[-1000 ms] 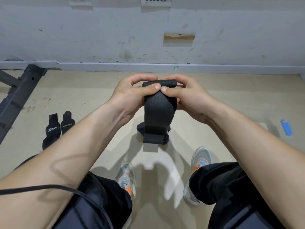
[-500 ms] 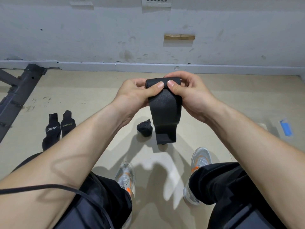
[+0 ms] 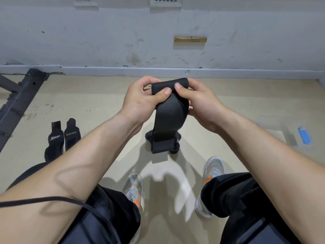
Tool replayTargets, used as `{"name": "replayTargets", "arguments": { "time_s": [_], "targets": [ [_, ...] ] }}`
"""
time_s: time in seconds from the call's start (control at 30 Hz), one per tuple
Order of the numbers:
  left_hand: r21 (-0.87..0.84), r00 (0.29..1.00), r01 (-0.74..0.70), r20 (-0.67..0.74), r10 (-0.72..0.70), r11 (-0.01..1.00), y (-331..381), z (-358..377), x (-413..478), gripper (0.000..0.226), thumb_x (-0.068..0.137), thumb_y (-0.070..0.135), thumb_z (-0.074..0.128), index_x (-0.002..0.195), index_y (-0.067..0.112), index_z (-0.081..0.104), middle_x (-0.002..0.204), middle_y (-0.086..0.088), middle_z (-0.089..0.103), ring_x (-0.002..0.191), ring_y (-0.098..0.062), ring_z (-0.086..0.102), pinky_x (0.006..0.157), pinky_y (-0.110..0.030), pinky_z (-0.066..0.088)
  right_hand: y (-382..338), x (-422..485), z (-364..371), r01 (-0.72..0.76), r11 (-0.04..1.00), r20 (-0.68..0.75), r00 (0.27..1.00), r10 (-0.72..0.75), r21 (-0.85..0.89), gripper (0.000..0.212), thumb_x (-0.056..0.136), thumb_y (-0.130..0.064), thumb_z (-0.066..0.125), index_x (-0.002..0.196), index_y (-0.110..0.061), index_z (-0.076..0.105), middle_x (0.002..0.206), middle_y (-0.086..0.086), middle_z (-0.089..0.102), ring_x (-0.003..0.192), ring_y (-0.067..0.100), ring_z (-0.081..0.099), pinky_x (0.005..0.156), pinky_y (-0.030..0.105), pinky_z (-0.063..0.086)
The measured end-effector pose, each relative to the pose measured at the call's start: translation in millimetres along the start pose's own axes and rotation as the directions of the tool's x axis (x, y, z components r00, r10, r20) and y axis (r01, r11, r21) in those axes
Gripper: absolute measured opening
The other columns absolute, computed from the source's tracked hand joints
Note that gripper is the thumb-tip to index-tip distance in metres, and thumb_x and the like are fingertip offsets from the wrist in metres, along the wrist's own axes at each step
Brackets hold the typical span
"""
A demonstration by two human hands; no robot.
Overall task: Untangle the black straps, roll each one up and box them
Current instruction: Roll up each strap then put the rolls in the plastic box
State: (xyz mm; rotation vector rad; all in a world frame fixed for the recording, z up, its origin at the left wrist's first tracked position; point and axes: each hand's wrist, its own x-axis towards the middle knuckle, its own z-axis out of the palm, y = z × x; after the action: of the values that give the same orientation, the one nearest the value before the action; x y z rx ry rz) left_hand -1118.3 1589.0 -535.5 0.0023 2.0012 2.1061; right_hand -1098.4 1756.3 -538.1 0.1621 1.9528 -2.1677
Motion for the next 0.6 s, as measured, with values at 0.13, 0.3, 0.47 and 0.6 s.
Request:
{"name": "replayTargets", "arguments": {
  "time_s": [0.13,0.3,0.47,0.6],
  "targets": [
    [0.076,0.998,-0.063,-0.007,0.064,0.995,-1.2,1.2,-0.9,0.022,0.088,-0.005,0.073,0.093,0.014,0.063,0.079,-0.004,0.073,0.068,-0.012,0.07,0.066,-0.026,0.057,-1.9,1.8,4.2,0.03,1.0,-0.018,0.999,-0.03,-0.004,0.035,0.105,-0.039,0.051,0.109,-0.007,0.065,0.091,0.004,0.07,0.083,0.015,0.069,0.074,0.029,0.056],
    [0.046,1.0,-0.026,0.001,0.026,0.999,-3.3,4.4,-1.6,0.02,0.088,-0.002,0.074,0.101,0.011,0.067,0.086,-0.007,0.076,0.077,-0.017,0.073,0.076,-0.031,0.06,3.2,4.0,0.1,0.077,0.997,-0.099,0.992,-0.076,0.002,0.018,0.102,-0.026,0.06,0.095,-0.011,0.066,0.085,0.01,0.069,0.08,0.025,0.068,0.076,0.044,0.056],
    [0.001,0.979,0.133,0.155,-0.132,0.991,-1.8,4.2,-2.7,0.029,0.095,0.012,0.069,0.121,0.001,0.068,0.113,-0.017,0.075,0.096,-0.025,0.074,0.08,-0.031,0.059,2.1,4.1,-2.5,0.094,0.995,-0.127,0.988,-0.088,0.043,0.006,0.1,-0.012,0.061,0.096,-0.013,0.065,0.079,0.006,0.069,0.075,0.022,0.066,0.074,0.037,0.056],
    [-0.051,0.976,0.164,0.15,-0.155,0.985,0.8,7.1,-2.9,0.026,0.098,0.023,0.066,0.11,0.0,0.072,0.104,-0.018,0.074,0.084,-0.019,0.071,0.07,-0.023,0.057,0.7,5.2,-3.7,0.126,0.991,-0.105,0.987,-0.12,0.051,0.011,0.099,-0.004,0.06,0.097,-0.013,0.066,0.082,0.012,0.07,0.08,0.026,0.066,0.08,0.04,0.055]
  ]
}}
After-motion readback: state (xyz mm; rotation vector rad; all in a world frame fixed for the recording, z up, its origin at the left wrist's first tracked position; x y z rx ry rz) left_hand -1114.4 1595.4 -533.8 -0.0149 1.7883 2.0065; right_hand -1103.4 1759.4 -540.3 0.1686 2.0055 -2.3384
